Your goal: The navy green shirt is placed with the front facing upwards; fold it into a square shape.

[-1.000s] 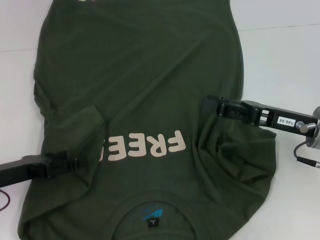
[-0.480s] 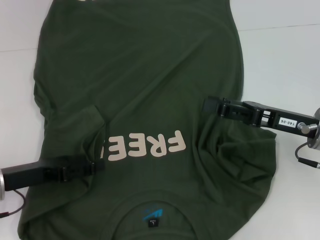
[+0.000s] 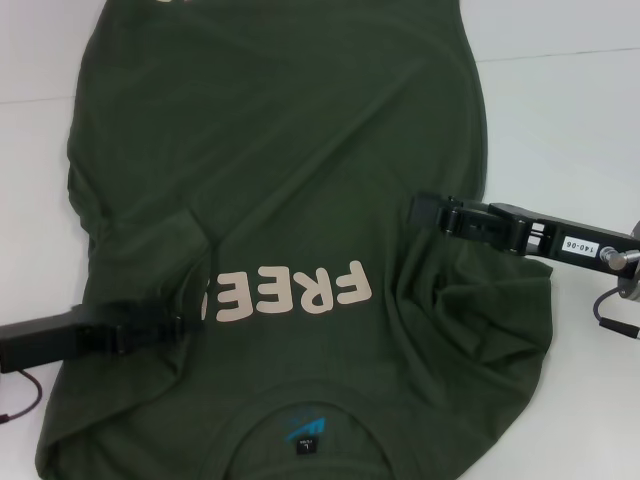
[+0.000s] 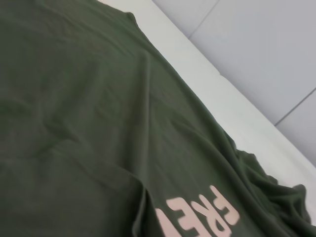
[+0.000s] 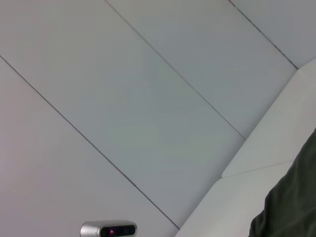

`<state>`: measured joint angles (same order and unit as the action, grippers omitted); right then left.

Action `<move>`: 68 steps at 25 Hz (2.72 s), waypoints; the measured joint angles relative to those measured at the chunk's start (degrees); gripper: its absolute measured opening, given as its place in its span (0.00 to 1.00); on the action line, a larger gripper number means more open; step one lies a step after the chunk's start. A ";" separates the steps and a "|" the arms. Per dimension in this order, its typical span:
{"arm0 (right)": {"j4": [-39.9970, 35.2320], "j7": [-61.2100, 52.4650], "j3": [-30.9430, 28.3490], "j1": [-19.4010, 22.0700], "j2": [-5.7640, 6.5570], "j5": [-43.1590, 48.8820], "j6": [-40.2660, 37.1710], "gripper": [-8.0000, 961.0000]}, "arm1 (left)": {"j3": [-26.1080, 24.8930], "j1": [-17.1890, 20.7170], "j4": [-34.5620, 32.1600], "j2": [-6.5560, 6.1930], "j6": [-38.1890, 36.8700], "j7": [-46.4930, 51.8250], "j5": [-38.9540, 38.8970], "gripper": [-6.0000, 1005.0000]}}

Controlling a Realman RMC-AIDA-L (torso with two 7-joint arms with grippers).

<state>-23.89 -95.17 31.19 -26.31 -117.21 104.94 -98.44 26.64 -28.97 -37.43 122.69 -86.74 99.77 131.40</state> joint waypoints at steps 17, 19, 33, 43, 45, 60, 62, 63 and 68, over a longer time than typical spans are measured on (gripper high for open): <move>0.01 -0.01 -0.04 0.04 -0.42 0.00 -0.08 0.95 | 0.51 2.55 -9.20 0.53 0.59 0.00 0.79 0.88; -0.01 -0.01 -0.14 0.04 -0.44 0.00 -0.09 0.95 | 0.49 2.72 -9.61 0.53 0.81 0.16 1.18 0.88; 0.14 -0.01 -0.17 -0.01 -0.25 0.00 -0.09 0.95 | 1.41 2.26 -8.69 0.70 1.44 0.74 3.48 0.86; 0.08 -0.01 -0.16 -0.10 -0.16 0.00 -0.14 0.95 | 3.39 1.92 -8.11 1.06 3.17 1.19 3.28 0.85; 0.10 -0.01 -0.16 -0.09 -0.16 0.00 -0.15 0.95 | 3.40 1.54 -7.66 1.10 3.52 1.20 3.17 0.85; 0.14 -0.10 -0.94 0.03 -0.20 0.00 -0.34 0.95 | 4.13 0.50 -6.30 1.03 5.76 3.49 3.47 0.71; 0.06 -0.10 -0.95 0.03 -0.20 0.00 -0.35 0.92 | 4.20 0.49 -6.32 1.04 6.12 3.84 3.49 0.63; 0.05 -0.10 -0.96 0.04 -0.20 0.00 -0.35 0.91 | 4.22 0.50 -6.28 1.04 6.32 3.99 3.50 0.59; 0.05 -0.05 -1.27 0.33 -0.11 0.00 -0.35 0.84 | 4.27 0.49 -6.19 1.06 6.77 4.22 3.57 0.35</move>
<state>-23.85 -95.22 29.91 -25.98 -117.32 104.94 -98.79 30.92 -28.48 -43.62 123.75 -79.97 103.99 134.97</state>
